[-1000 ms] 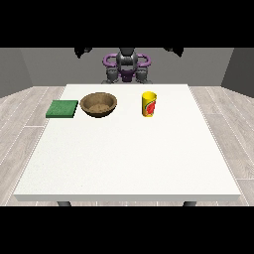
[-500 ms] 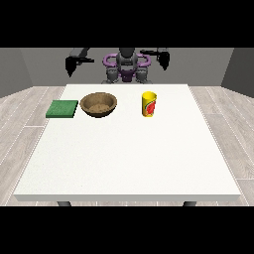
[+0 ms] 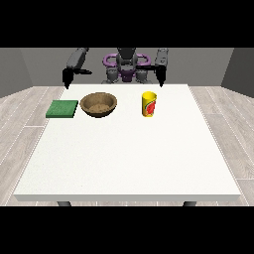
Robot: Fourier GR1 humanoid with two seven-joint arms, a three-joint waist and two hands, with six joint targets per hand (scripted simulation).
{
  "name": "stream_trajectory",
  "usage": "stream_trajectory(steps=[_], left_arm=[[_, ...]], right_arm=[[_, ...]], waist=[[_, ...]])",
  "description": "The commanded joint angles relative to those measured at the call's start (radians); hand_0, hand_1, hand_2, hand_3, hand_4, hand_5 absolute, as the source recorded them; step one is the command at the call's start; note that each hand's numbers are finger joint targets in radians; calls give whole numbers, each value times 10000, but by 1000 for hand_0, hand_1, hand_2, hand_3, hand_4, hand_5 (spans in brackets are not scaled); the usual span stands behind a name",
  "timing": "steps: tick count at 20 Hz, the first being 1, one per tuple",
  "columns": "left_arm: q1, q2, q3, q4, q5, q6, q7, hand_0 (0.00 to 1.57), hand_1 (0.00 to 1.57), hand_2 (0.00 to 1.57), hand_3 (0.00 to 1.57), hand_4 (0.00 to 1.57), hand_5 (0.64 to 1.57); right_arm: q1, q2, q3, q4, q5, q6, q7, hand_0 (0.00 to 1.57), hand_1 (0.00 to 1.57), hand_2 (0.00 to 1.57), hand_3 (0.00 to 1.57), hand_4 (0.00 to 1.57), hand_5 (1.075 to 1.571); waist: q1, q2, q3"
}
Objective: Pick the cup and pour the ball into the bowl, then pick the bowl and place it on the pad
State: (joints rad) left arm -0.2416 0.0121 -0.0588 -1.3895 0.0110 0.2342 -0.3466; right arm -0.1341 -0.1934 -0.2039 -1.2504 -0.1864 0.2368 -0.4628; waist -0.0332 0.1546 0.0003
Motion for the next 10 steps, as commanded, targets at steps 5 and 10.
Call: stream_trajectory(steps=[5, 10], left_arm=[[-1737, 727, 1692, 1929, 625, -343, -1444, 0, 0, 0, 0, 0, 1465], [-1804, 485, 1670, 3417, 413, -360, -2568, 0, 0, 0, 0, 0, 1416]], right_arm=[[-674, -200, -198, 1447, 9, 812, -1757, 0, 0, 0, 0, 0, 1548], [-1059, -352, -216, 2266, 278, 889, -2369, 0, 0, 0, 0, 0, 1550]], waist=[[-378, 1562, -3], [-418, 1501, -3]])
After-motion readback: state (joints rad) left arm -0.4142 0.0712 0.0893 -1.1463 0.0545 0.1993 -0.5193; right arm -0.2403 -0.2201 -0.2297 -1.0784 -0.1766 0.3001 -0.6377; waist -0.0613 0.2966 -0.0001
